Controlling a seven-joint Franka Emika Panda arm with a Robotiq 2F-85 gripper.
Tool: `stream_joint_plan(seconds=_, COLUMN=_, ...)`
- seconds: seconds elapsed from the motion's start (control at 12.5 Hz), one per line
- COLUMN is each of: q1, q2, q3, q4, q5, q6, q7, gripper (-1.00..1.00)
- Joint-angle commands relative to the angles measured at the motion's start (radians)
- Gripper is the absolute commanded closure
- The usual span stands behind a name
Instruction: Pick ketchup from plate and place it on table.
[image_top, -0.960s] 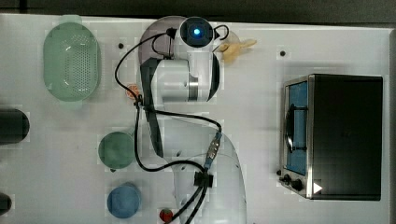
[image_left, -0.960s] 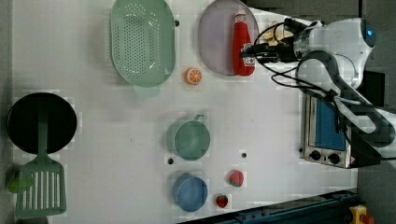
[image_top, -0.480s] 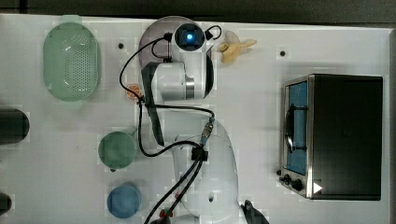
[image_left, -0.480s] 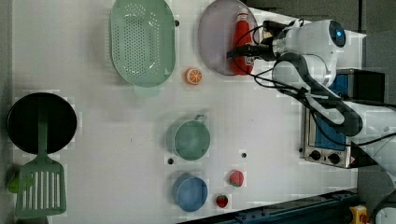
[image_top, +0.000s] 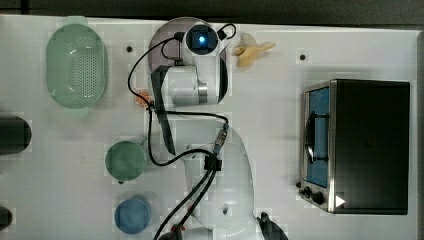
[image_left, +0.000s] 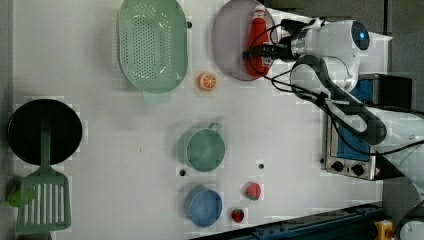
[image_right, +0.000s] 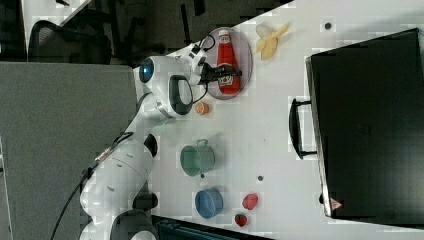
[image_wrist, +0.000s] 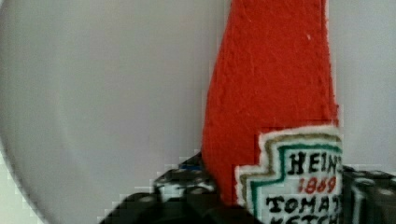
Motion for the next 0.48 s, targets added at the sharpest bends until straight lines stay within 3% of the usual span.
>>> stream_joint_plan(seconds=0.08, q1=0.013, q2=-0.016, q3=0.01, q4=0.026, q5=-0.005, q6=0.019, q7=-0.037, gripper=-0.18)
stream_joint_plan(seconds=0.48, q1=-0.008, q2=-0.189, q3=0.01, q4=0.019, q5=-0.001, q6=-0.073, q7=0.07, gripper=-0.18)
